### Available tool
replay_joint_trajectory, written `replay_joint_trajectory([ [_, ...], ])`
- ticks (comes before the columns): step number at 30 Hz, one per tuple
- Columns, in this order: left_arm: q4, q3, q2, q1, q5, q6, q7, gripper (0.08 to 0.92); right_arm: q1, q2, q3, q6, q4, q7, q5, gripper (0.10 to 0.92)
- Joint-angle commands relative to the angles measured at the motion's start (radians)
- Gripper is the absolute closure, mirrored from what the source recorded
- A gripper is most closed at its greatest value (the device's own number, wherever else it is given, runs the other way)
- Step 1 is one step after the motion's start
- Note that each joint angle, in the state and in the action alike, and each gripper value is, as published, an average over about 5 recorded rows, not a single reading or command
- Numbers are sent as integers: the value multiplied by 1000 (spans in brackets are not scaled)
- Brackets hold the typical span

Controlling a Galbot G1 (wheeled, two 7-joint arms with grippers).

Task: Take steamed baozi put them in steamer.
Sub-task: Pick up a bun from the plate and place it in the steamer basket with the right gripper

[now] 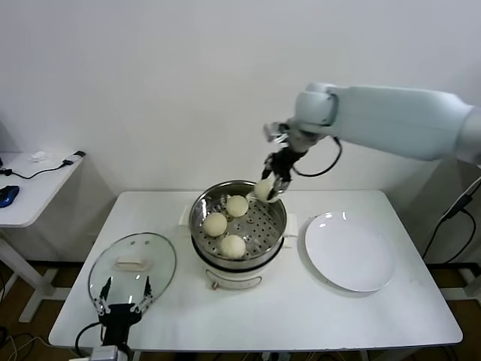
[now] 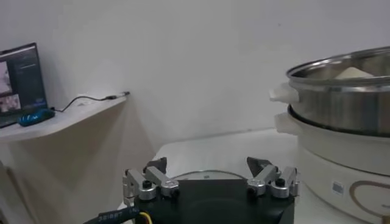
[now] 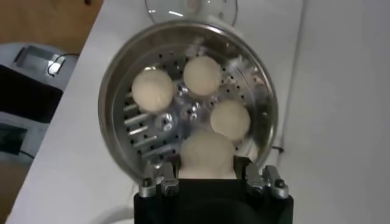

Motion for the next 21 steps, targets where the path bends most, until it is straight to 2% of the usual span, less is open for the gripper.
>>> replay_joint_trajectory([
  [1,-4,-5,-2,4,-1,1,1,177,-103,123,-42,-93,14,105,61,431],
  [11,13,-10,4,-3,-4,-5,-1,177,-237,115,-17,-123,-44,142,-53,431],
  [21,16,-12,12,-6,-11,-5,1,177,-243,104,-11,-124,-48,140,-80,431],
])
